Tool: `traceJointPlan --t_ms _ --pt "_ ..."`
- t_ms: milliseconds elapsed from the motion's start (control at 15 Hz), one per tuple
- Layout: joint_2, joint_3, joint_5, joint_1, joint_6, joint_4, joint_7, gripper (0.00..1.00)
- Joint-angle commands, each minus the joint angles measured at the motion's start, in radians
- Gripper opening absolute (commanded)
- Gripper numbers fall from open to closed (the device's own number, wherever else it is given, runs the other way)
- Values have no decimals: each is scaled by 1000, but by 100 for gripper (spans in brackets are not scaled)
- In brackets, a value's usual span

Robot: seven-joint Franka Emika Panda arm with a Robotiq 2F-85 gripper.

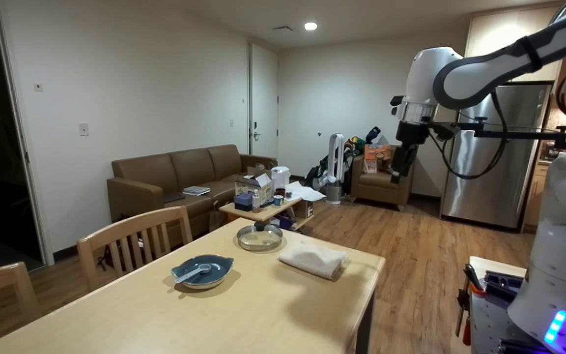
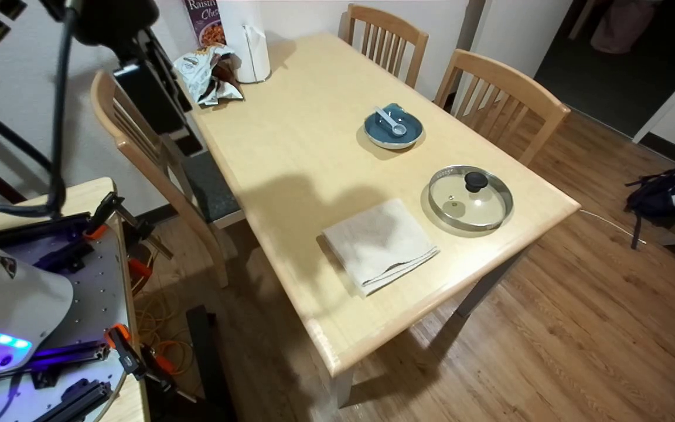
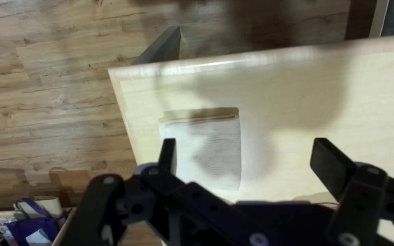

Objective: Unfold the towel

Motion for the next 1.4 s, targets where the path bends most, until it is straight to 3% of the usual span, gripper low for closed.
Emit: traceJointPlan --t_ms 0,267,333,533,733,1000,1333 --pt "204 -100 -7 -38 194 64 -114 100" --pt "437 -210 68 -27 303 143 -208 100" --pt "301 -161 35 -52 273 74 -157 100" --pt "420 -186 49 -55 290 125 -182 100" --pt "468 -162 17 -49 297 158 -181 100" --pt "708 -178 138 -14 197 396 -243 100" --pt "1002 -152 147 -79 122 661 -271 100"
